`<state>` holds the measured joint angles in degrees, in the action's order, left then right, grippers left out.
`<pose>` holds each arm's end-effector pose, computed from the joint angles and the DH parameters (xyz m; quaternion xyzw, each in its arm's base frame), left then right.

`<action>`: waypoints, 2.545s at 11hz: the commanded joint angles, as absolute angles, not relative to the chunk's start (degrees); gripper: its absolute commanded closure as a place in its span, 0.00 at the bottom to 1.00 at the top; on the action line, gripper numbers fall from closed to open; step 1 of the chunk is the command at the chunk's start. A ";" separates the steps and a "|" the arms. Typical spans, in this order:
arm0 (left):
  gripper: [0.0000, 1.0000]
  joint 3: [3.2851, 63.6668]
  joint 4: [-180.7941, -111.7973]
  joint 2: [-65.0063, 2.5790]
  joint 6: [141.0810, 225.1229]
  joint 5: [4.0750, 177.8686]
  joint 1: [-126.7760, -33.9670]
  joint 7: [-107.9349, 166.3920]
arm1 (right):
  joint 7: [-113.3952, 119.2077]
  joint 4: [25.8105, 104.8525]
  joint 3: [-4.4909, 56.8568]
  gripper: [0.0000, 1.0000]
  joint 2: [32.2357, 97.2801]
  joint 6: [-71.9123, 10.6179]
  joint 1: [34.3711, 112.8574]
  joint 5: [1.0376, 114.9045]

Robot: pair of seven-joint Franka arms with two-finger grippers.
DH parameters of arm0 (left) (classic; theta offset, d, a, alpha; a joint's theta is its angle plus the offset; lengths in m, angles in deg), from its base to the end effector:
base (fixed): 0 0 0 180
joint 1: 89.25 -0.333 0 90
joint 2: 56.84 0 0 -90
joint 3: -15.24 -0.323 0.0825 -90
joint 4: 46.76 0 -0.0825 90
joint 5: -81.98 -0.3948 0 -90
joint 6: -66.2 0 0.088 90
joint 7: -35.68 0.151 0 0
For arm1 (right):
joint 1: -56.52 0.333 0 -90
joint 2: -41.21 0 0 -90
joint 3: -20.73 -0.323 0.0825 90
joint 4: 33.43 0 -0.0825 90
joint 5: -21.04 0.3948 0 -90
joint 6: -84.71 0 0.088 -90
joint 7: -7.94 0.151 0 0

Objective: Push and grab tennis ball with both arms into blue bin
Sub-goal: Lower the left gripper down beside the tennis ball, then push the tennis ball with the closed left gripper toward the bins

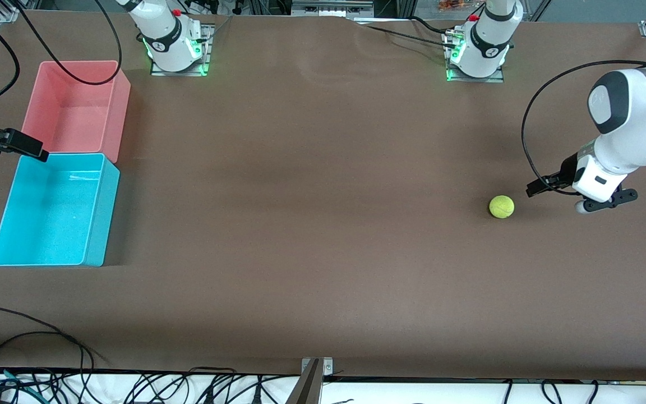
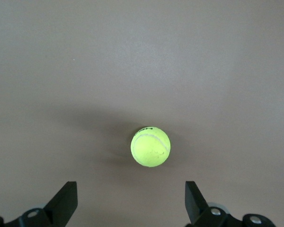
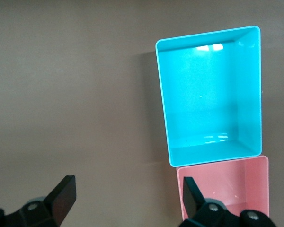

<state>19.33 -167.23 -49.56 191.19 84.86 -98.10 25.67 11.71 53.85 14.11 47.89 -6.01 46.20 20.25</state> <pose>0.5645 0.0434 0.3117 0.9891 0.1434 -0.0251 0.0236 0.5966 -0.0440 0.5439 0.9975 -0.0650 -0.0279 0.0002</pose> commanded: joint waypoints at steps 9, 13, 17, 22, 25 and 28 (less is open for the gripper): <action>1.00 19.37 -170.42 -44.09 199.44 85.58 -97.07 33.62 | 11.98 52.97 13.97 0.00 48.68 -5.11 46.85 20.77; 1.00 19.37 -170.68 -43.83 199.97 85.58 -97.07 49.78 | 12.07 52.97 13.97 0.00 48.68 -5.11 47.02 20.77; 1.00 19.37 -170.68 -43.83 199.97 79.36 -97.07 72.89 | 12.07 53.06 13.97 0.00 48.76 -5.11 47.02 20.77; 1.00 18.58 -175.17 -42.16 213.41 79.34 -97.24 94.89 | 12.24 52.97 13.97 0.00 49.03 -5.11 47.02 20.77; 1.00 18.58 -175.26 -42.25 213.77 80.13 -97.77 102.10 | 12.33 52.97 13.97 0.00 49.03 -5.03 47.02 20.86; 1.00 17.27 -175.87 -39.62 217.62 80.13 -99.35 111.05 | 12.33 53.14 13.97 0.00 49.03 -5.03 47.02 20.86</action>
<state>18.40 -175.18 -41.72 214.03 80.12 -98.07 102.97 11.88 53.85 13.99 48.96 -6.00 46.93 20.27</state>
